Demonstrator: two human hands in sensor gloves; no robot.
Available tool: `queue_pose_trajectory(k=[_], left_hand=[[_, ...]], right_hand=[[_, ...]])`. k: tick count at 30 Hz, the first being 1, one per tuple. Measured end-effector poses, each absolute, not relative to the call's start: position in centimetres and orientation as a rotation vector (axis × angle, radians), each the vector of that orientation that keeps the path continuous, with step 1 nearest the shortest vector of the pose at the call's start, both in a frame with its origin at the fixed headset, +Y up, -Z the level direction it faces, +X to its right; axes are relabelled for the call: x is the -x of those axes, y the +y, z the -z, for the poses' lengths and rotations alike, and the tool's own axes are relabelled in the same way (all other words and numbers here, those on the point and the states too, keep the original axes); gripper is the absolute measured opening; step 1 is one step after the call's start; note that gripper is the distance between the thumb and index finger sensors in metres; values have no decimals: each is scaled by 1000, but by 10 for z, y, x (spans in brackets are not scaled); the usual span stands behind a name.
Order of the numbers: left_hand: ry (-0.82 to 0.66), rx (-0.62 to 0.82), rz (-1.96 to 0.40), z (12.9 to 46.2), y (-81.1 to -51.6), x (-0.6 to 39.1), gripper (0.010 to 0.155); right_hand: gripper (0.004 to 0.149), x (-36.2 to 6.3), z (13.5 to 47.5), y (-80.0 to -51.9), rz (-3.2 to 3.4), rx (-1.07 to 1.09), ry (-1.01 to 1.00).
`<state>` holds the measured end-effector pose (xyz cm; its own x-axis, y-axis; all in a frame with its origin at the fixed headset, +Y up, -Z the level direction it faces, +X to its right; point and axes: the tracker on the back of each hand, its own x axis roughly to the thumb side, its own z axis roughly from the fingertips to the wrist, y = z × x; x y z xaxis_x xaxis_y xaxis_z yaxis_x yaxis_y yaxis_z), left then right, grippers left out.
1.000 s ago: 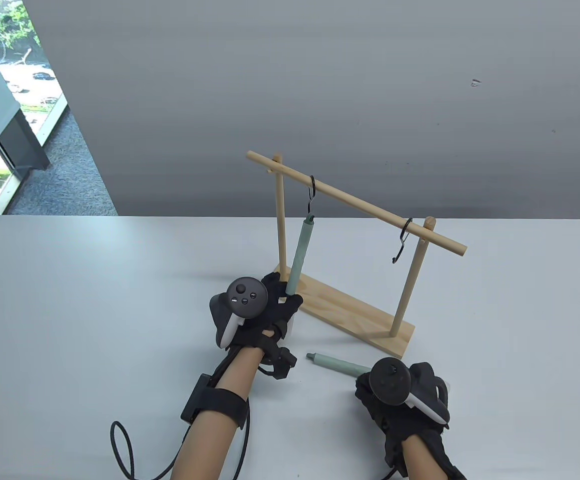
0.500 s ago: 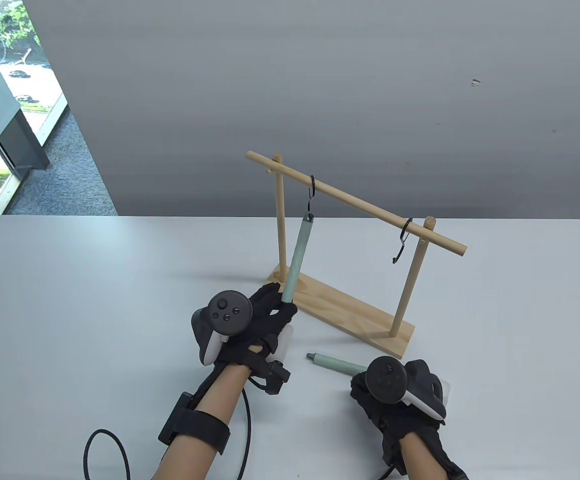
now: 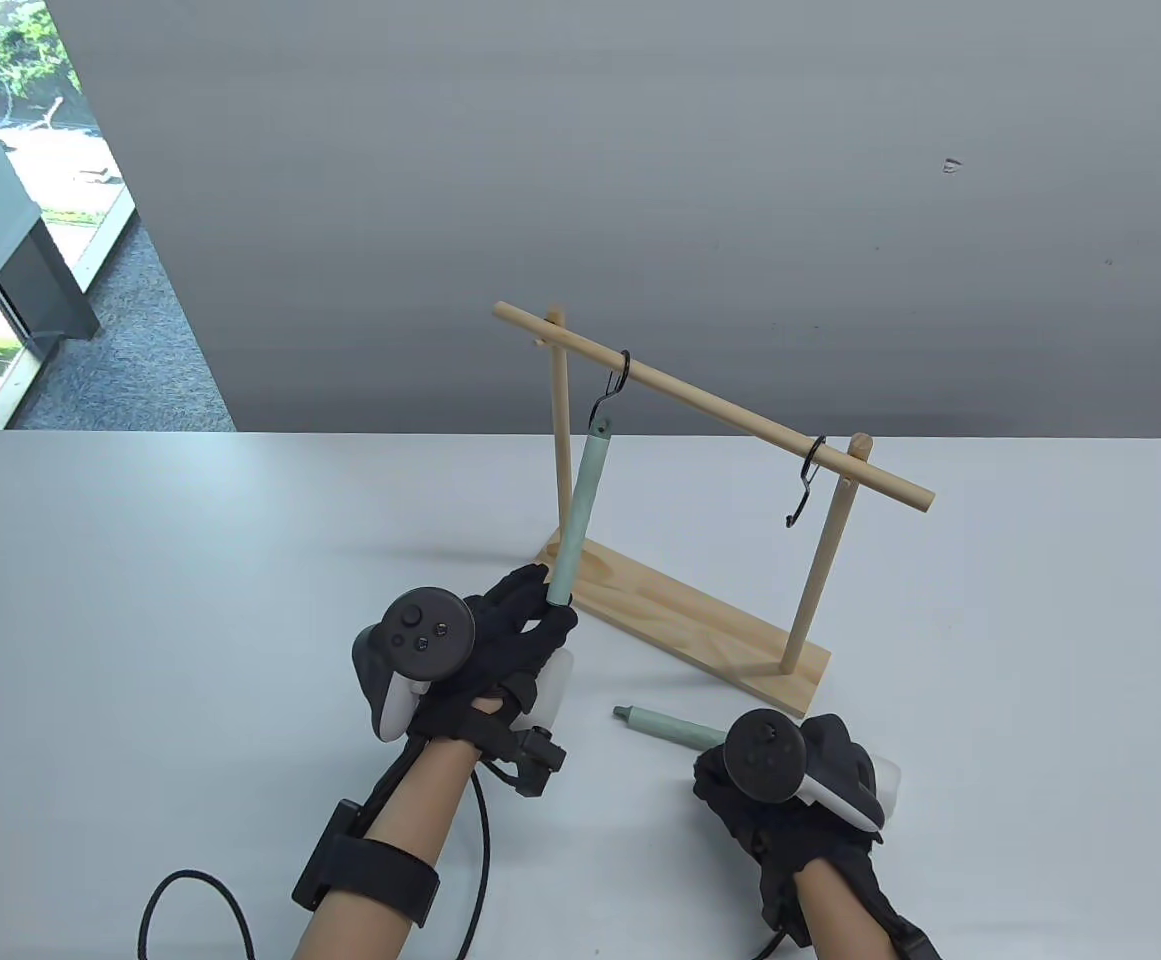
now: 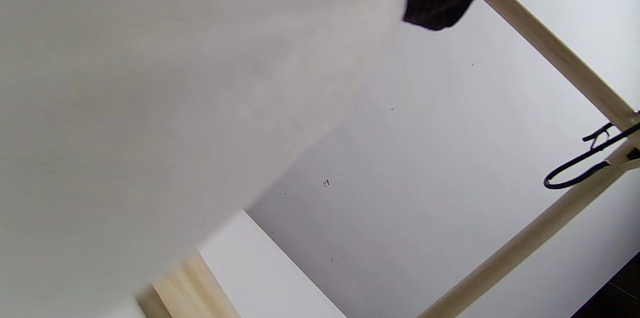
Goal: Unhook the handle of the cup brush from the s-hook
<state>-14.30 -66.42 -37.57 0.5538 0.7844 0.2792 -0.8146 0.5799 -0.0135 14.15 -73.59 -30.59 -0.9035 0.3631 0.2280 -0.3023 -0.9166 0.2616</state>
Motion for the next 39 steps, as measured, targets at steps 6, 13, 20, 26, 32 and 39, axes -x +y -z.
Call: queue_pose_trajectory(k=[6,13,20,26,32,39], left_hand=[[-298,-145,-954,366,-670,153,51],[-277,-186,-782,349,-692,185,49],[-227,-213,-597,328,-707,227,49],[-159,-224,-501,324,-722,253,48],[-132,-146,-383,326,-736,262,48],[-157,-27,-165,330,-754,249,48]], right_hand=[[42,-141,306,-737,-2745,-395,297],[43,-147,305,-733,-2718,-368,239],[43,-146,306,-735,-2727,-371,252],[43,-147,306,-733,-2702,-398,228],[43,-146,308,-736,-2709,-403,260],[45,-146,307,-737,-2711,-406,256]])
